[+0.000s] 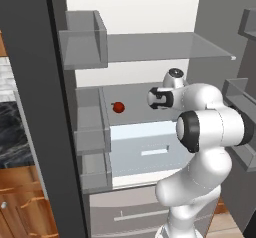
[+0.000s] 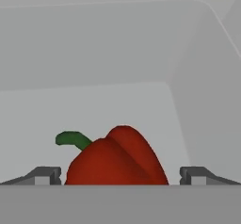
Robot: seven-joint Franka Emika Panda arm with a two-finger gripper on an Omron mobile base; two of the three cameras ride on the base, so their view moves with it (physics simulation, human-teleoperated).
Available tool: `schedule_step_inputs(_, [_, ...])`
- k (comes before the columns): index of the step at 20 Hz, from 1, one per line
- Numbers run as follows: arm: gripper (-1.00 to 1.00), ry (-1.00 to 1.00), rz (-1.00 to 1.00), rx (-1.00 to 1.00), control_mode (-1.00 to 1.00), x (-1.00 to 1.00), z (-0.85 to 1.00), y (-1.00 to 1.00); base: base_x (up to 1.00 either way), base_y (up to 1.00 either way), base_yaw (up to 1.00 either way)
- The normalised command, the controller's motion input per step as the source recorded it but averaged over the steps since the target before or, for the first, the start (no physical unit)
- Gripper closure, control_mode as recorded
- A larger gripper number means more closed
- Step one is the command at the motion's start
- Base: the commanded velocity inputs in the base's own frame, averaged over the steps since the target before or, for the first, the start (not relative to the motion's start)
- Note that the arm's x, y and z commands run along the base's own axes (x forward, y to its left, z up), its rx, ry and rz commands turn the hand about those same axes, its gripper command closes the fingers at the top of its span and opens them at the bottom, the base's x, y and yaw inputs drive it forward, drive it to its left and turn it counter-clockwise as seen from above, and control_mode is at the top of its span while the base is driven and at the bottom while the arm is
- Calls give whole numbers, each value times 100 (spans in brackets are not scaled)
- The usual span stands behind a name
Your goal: Gather the bell peppers from the fridge and place them on a tray on the dining counter. Then gather the fish and chicken drumstick from the fridge and place them on the other tray.
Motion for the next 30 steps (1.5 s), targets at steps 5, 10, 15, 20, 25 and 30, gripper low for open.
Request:
schedule_step_inputs(5, [-100,0,0,0,-100,0,0,0,0,0,0])
schedule_step_inputs(10, [100,0,0,0,-100,0,0,0,0,0,0])
schedule_step_inputs(15, [100,0,0,0,-100,0,-5,0,0,0,0])
schedule_step_inputs(20, [100,-5,0,0,-100,-20,-1,0,0,0,0])
schedule_step_inputs(25, [100,-8,1,0,-100,-52,8,0,0,0,0])
schedule_step_inputs(30, [100,-11,0,0,-100,-50,40,0,0,0,0])
